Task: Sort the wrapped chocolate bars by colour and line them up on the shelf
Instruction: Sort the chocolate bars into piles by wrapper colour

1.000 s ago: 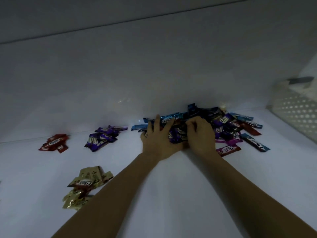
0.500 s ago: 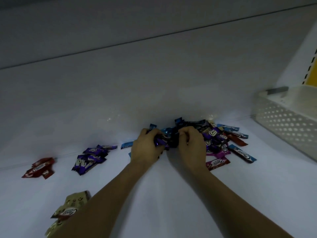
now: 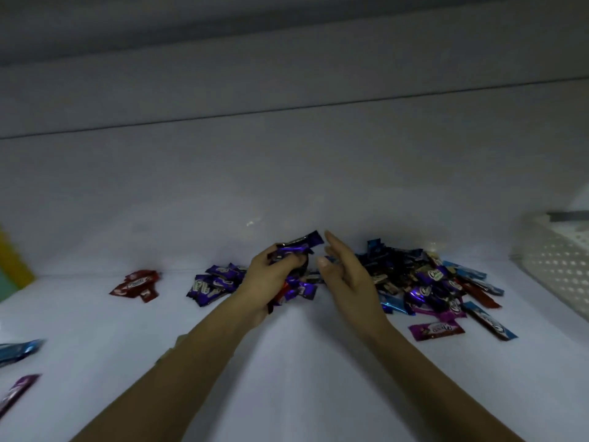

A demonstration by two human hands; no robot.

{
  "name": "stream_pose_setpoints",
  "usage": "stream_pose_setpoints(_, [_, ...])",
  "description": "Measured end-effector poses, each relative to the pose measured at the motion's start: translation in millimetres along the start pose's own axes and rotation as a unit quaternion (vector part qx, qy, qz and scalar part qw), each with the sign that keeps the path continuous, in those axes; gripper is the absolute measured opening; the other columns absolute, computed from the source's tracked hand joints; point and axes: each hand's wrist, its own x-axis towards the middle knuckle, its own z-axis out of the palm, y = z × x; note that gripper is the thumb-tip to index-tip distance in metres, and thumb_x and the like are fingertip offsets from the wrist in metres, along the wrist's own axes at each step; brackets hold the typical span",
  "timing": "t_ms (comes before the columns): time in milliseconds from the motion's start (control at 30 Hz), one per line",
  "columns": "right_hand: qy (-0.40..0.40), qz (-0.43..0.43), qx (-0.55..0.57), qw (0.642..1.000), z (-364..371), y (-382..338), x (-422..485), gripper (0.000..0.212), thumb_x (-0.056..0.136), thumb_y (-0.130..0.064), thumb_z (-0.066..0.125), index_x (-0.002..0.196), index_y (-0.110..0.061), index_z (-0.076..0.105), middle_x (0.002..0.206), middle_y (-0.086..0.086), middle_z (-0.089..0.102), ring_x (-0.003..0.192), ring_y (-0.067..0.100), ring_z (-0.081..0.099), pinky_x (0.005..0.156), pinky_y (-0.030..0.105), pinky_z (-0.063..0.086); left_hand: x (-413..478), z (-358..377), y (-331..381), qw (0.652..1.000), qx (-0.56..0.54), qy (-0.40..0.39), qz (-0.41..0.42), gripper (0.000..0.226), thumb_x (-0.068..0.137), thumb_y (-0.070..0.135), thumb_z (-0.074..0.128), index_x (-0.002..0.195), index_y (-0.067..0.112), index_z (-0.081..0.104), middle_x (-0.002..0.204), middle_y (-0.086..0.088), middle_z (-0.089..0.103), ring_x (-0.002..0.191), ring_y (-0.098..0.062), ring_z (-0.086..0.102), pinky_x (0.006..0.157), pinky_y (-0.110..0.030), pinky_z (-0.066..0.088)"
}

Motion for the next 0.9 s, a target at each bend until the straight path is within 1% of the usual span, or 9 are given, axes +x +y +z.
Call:
stream_pose_setpoints(100, [-0.039,-0.040,0.028,0.998,25.9,-16.7,6.1,0.031,0.095,-0.018,0.055,0.126,-0.020,0.057,0.113,0.000,0.064,0.093,0.002,0.064,0.079,0.017,0.051,-13.5,-21.4,7.6,1.000,0.013,-0.011,0.003,0.017,0.088,0.009,0.063,0.104,0.008,0.067,0.096,-0.015,0.072,0.084,-0.025,0.071,0.067,-0.030,0.058])
stream_pose_setpoints(200, [-0.040,-0.046,0.072,0.996,58.8,-35.6,11.8,0.007,0.091,-0.011,0.059,0.093,-0.014,0.065,0.085,-0.003,0.068,0.078,0.003,0.064,0.069,0.016,0.050,-28.6,-52.7,12.1,0.999,0.029,0.027,0.023,0.013,0.089,0.009,0.063,0.100,0.011,0.069,0.094,-0.015,0.071,0.086,-0.027,0.068,0.074,-0.034,0.056])
stream_pose_setpoints(267, [-0.056,-0.025,0.088,0.994,90.1,-41.4,11.2,0.007,0.090,-0.011,0.060,0.084,-0.013,0.063,0.077,-0.003,0.067,0.070,0.002,0.063,0.066,0.016,0.050,-41.4,-80.6,13.1,0.998,0.026,0.060,0.024,0.013,0.089,0.007,0.062,0.100,0.010,0.068,0.099,-0.020,0.071,0.089,-0.029,0.068,0.081,-0.039,0.055])
stream_pose_setpoints(333, [-0.080,-0.003,0.097,0.992,127.0,-44.9,9.0,0.008,0.089,-0.011,0.062,0.082,-0.010,0.062,0.073,0.000,0.066,0.065,0.005,0.062,0.063,0.021,0.052,-57.4,-112.4,14.2,0.997,0.006,0.077,0.013,0.019,0.089,0.007,0.061,0.107,0.007,0.067,0.101,-0.018,0.072,0.094,-0.031,0.069,0.084,-0.040,0.057])
stream_pose_setpoints(400, [-0.109,0.002,0.082,0.991,162.1,-46.7,6.8,0.008,0.088,-0.010,0.065,0.080,-0.008,0.062,0.070,0.002,0.066,0.063,0.008,0.061,0.063,0.026,0.053,-76.1,-143.2,16.3,0.996,-0.027,0.085,0.003,0.022,0.090,0.009,0.061,0.112,0.007,0.064,0.090,-0.010,0.074,0.081,-0.022,0.072,0.067,-0.032,0.058])
stream_pose_setpoints(500, [-0.162,-0.007,0.089,0.983,206.3,-55.1,3.5,0.013,0.086,-0.005,0.065,0.076,-0.011,0.060,0.065,-0.005,0.063,0.058,0.003,0.057,0.058,0.020,0.049,-101.3,-182.9,22.1,0.992,-0.031,0.126,-0.008,0.029,0.089,0.028,0.064,0.111,0.009,0.064,0.070,0.001,0.068,0.056,-0.009,0.062,0.047,-0.020,0.046])
stream_pose_setpoints(667, [-0.240,-0.006,0.070,0.968,251.8,-60.5,-9.0,0.013,0.084,-0.002,0.067,0.079,-0.012,0.060,0.075,-0.003,0.066,0.073,0.018,0.068,0.064,0.032,0.058,-120.5,-229.3,13.8,0.979,-0.096,0.168,-0.056,0.043,0.086,0.049,0.059,0.110,0.015,0.067,0.080,-0.003,0.068,0.055,-0.010,0.057,0.046,-0.021,0.043])
stream_pose_setpoints(767, [-0.268,-0.006,0.056,0.962,261.0,-59.5,-11.9,0.009,0.083,-0.006,0.070,0.080,-0.006,0.062,0.082,0.004,0.065,0.080,0.024,0.070,0.063,0.039,0.060,-123.7,-240.4,4.0,0.976,-0.114,0.179,-0.056,0.036,0.092,0.044,0.055,0.108,0.014,0.068,0.083,-0.004,0.071,0.055,-0.010,0.060,0.045,-0.021,0.044])
stream_pose_setpoints(900, [-0.288,0.005,0.010,0.957,257.3,-52.9,-3.8,0.004,0.088,-0.015,0.065,0.085,-0.013,0.066,0.089,0.005,0.065,0.083,0.016,0.069,0.062,0.041,0.060,-115.3,-245.6,-3.5,0.979,-0.043,0.194,-0.049,0.032,0.092,0.036,0.059,0.108,0.009,0.065,0.088,-0.008,0.070,0.062,-0.012,0.063,0.051,-0.022,0.048])
